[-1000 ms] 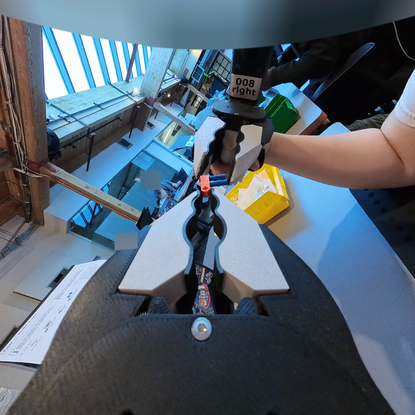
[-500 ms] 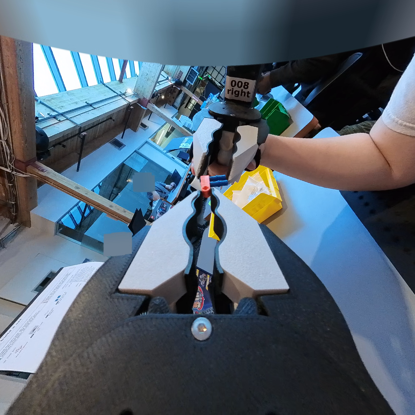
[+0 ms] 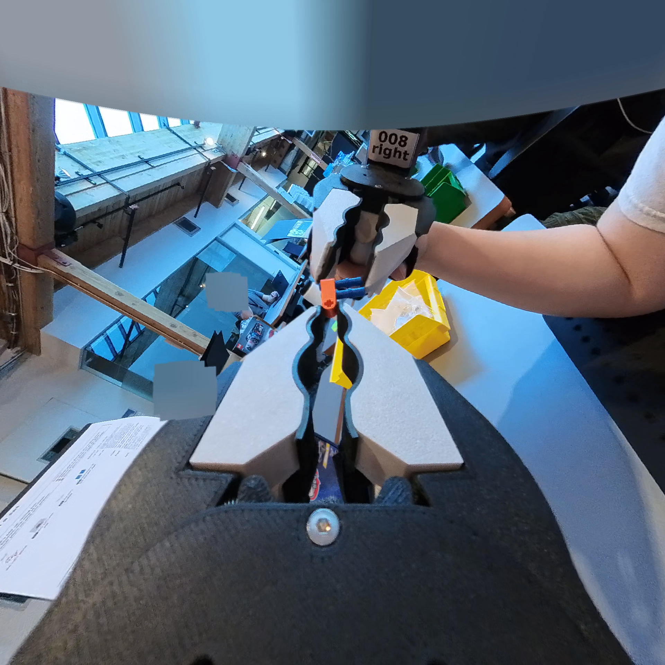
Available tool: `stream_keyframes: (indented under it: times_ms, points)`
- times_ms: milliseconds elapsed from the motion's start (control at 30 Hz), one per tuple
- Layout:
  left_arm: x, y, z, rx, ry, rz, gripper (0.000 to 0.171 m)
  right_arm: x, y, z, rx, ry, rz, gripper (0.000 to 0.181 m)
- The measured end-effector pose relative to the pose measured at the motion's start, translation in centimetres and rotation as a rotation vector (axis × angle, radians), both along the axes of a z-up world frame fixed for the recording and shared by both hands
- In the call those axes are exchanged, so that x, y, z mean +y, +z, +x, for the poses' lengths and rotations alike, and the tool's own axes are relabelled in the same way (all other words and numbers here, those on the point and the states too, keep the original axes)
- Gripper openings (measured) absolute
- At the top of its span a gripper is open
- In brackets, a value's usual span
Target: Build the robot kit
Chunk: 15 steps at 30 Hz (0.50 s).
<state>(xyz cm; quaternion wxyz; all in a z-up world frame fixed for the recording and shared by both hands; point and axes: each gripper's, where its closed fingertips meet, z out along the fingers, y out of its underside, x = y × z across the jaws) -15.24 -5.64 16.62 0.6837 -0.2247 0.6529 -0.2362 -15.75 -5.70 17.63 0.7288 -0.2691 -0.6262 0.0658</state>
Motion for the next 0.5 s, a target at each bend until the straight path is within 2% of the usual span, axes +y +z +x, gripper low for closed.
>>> stream_keyframes:
  times_ms: [500]
  points:
    - [0.05,0.05,0.05,-0.001,0.017,0.018,0.005,-0.11,0.06,0.02,0.007,0.006,0.031,0.018]
